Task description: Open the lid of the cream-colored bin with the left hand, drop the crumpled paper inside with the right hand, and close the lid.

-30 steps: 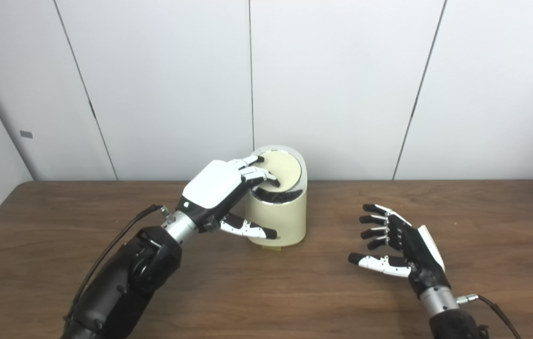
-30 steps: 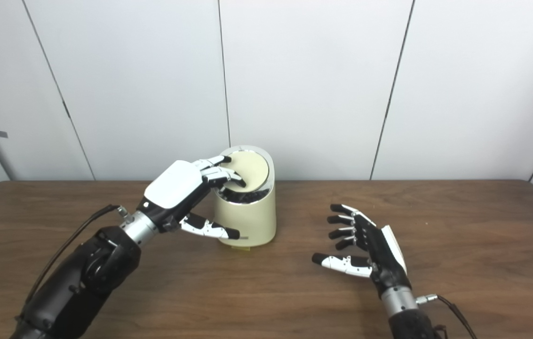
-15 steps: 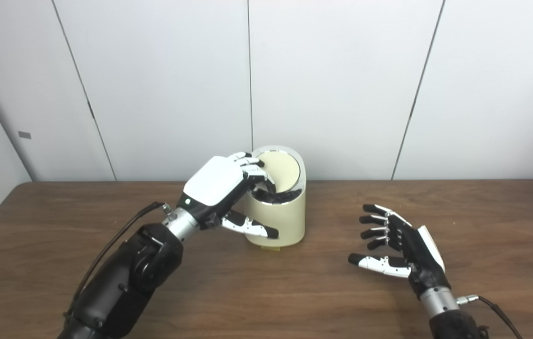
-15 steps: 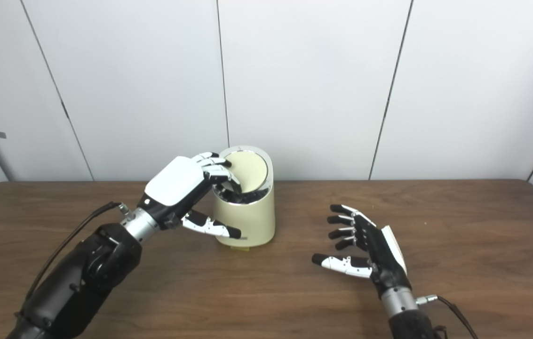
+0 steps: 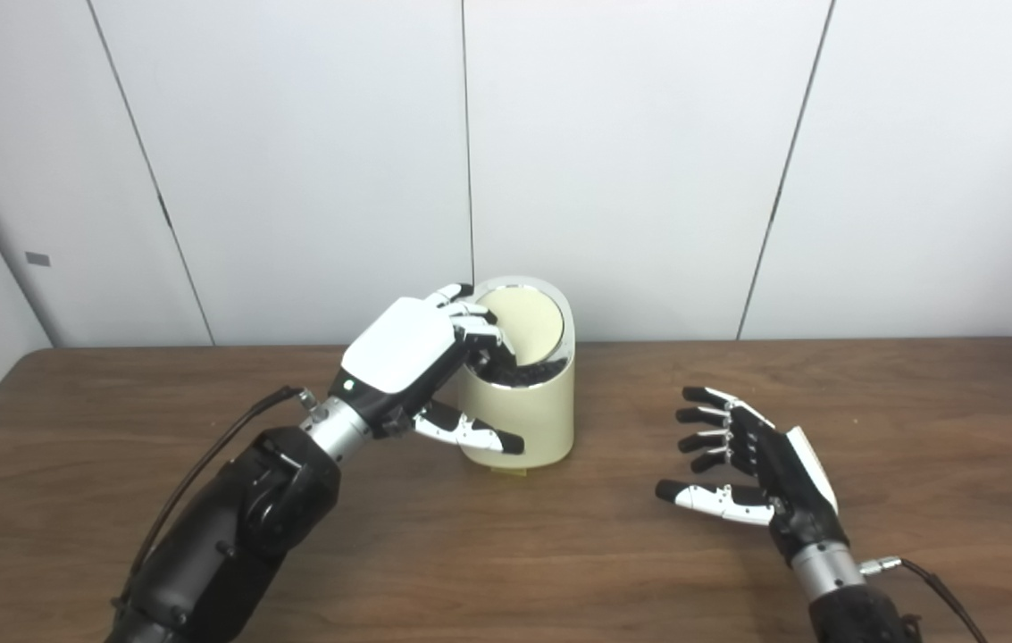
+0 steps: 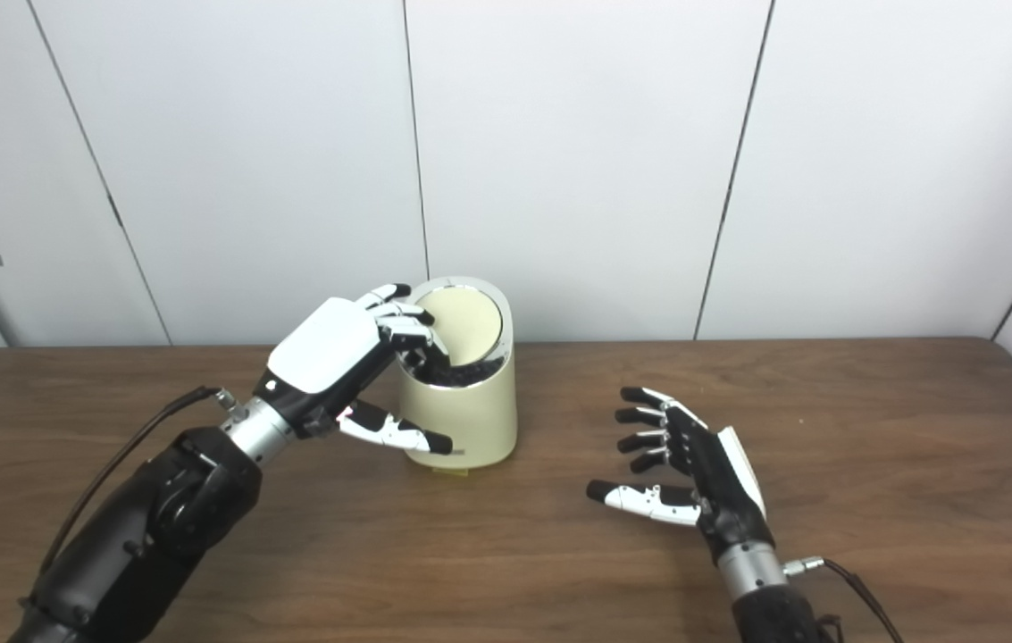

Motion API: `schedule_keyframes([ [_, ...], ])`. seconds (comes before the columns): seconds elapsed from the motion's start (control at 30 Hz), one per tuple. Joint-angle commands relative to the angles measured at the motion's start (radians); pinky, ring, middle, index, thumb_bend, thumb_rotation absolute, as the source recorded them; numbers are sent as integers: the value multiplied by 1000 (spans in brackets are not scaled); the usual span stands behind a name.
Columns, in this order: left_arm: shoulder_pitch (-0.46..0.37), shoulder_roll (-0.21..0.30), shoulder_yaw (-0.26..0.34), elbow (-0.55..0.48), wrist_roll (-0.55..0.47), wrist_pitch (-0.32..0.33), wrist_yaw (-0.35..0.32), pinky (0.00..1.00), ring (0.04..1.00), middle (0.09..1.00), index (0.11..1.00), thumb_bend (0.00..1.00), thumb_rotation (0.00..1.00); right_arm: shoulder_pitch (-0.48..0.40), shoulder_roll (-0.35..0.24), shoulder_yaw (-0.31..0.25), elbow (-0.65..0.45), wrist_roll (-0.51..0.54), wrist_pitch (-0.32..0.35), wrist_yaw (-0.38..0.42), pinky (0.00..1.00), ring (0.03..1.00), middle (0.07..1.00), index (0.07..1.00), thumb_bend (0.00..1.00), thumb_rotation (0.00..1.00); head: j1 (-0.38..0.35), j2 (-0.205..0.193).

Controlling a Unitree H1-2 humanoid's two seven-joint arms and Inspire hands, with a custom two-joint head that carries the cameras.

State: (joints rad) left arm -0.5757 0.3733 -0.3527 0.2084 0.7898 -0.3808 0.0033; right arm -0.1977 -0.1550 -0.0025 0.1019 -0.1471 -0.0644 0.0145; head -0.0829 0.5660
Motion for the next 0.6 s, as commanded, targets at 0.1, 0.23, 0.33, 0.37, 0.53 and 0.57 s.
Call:
schedule_keyframes([
  [0.1,-9,4,26,19,-13,-74,97,879,807,650,647,805,443,-32,-7,-3,-32,3,-20,-3,510,623,731,777,754,166,1,0],
  [0.23,-3,1,37,25,2,-87,160,897,843,711,716,766,466,-35,-8,-5,-26,8,-23,-2,514,625,729,776,756,168,3,-1],
  [0.33,4,-3,47,29,18,-85,197,892,895,804,817,754,461,-34,-8,-5,-27,14,-21,1,516,626,726,775,759,168,4,-2],
  [0.37,7,-5,51,31,20,-84,208,896,909,827,845,754,462,-33,-9,-4,-26,12,-22,0,515,626,727,775,758,166,5,-1],
  [0.53,27,-33,86,55,-26,-83,269,816,936,922,947,767,423,-31,-10,-5,-28,7,-18,-3,512,623,731,778,760,168,6,0],
  [0.57,31,-39,93,59,-36,-82,274,803,932,934,958,767,424,-31,-10,-6,-29,8,-17,-3,512,623,732,779,758,167,6,0],
])
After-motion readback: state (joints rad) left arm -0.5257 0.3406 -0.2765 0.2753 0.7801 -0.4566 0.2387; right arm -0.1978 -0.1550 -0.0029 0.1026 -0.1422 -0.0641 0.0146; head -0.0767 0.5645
